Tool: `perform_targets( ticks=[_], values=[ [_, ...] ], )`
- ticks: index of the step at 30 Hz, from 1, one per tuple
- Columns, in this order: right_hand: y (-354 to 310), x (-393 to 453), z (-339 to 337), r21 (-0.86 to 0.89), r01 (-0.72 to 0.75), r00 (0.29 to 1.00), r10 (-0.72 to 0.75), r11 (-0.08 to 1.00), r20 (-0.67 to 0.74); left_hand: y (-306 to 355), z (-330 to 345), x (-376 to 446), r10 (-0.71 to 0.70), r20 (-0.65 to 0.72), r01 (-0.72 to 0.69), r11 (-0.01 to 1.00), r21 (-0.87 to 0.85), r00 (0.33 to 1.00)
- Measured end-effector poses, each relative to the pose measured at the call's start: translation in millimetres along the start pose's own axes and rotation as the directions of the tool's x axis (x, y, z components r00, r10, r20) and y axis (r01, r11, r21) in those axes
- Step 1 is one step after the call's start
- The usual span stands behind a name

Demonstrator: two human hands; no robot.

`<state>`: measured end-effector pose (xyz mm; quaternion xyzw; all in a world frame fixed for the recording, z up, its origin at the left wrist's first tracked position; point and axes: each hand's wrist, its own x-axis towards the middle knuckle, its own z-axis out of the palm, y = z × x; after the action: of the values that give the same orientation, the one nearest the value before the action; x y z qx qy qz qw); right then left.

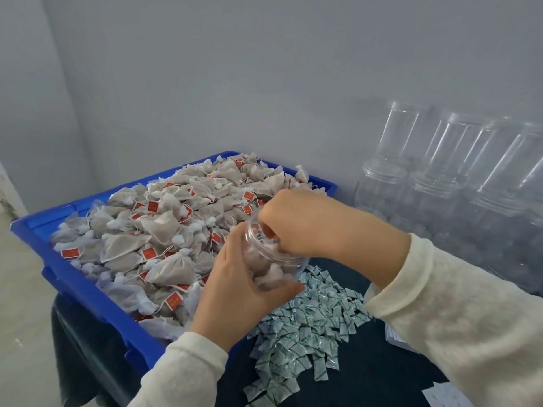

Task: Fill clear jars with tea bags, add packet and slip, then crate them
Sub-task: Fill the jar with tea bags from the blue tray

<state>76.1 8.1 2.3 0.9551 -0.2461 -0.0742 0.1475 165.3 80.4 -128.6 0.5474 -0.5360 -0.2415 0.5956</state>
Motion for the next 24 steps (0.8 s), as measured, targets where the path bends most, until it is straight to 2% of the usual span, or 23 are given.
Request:
perform_targets(
  ticks=[4, 7, 11, 17, 22, 24],
  values=[
    [0, 1, -2, 0.014, 0.049, 0.984, -0.051, 0.999, 0.170, -1, 1, 0, 0.017, 0.016, -0.017, 1.000, 0.003, 1.000],
    [1, 5, -1, 0.043, 0.076, 0.939, -0.086, 0.996, 0.332, -3, 1, 0, 0.002, 0.048, 0.000, 0.999, -0.041, 0.999],
    [1, 8, -3, 0.073, 0.104, 0.886, -0.126, 0.992, 0.447, -2, 1, 0, 0.006, 0.072, -0.002, 0.999, -0.054, 0.997],
    [1, 11, 2, 0.008, 0.117, 0.866, -0.106, 0.993, 0.489, 1, -1, -1, 0.030, 0.055, -0.035, 0.995, 0.093, 0.998],
    [1, 15, -1, 0.139, 0.025, 0.861, -0.092, 0.990, 0.500, 2, -2, -2, 0.026, 0.069, -0.029, 0.999, 0.035, 0.997],
    [0, 14, -5, 0.163, 0.060, 0.862, -0.133, 0.985, 0.490, 1, -1, -2, 0.023, 0.069, -0.023, 1.000, 0.008, 0.997]
  ],
)
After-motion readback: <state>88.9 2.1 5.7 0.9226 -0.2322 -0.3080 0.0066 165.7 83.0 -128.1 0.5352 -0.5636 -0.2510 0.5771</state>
